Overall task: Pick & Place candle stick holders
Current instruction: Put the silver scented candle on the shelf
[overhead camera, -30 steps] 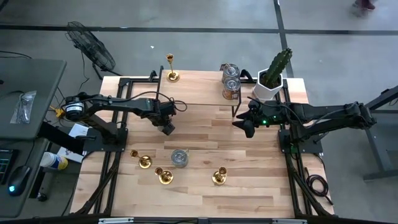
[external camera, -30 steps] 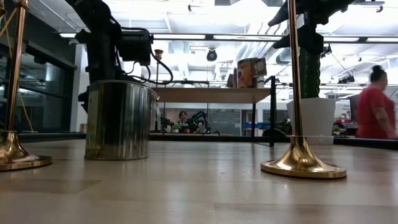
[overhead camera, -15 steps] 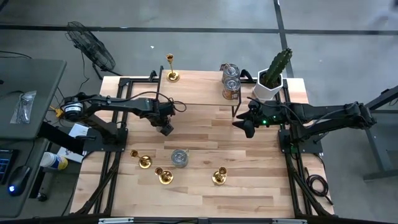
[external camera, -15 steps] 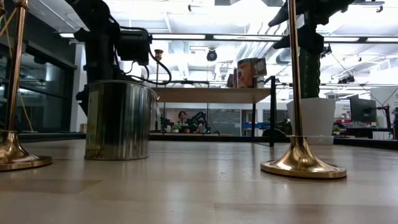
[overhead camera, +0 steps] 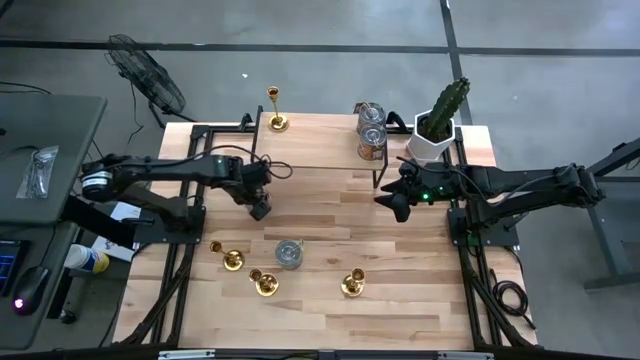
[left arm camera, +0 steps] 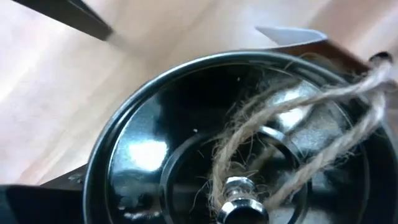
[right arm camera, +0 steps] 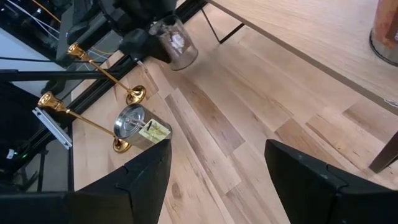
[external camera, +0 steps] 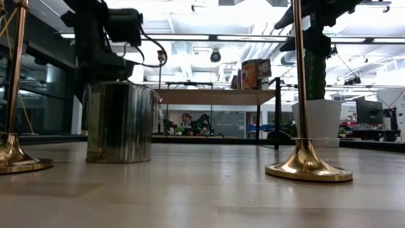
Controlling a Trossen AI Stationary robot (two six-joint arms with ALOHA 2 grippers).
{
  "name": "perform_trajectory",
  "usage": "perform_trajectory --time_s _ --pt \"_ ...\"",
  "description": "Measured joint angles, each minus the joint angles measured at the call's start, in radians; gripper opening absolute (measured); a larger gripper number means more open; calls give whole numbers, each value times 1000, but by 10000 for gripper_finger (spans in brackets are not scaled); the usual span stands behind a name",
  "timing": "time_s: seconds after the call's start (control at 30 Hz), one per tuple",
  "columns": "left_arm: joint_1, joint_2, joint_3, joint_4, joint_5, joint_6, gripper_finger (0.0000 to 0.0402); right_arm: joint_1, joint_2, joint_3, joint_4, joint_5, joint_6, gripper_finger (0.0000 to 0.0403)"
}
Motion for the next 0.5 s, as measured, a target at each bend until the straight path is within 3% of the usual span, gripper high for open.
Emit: perform_trajectory --time_s 0.2,0.5 --pt "-68 -70 29 -61 21 -5 354 0 0 0 0 -16 1 252" --pt "-124 -72 276 -178 -38 -12 354 0 0 0 9 -16 2 252"
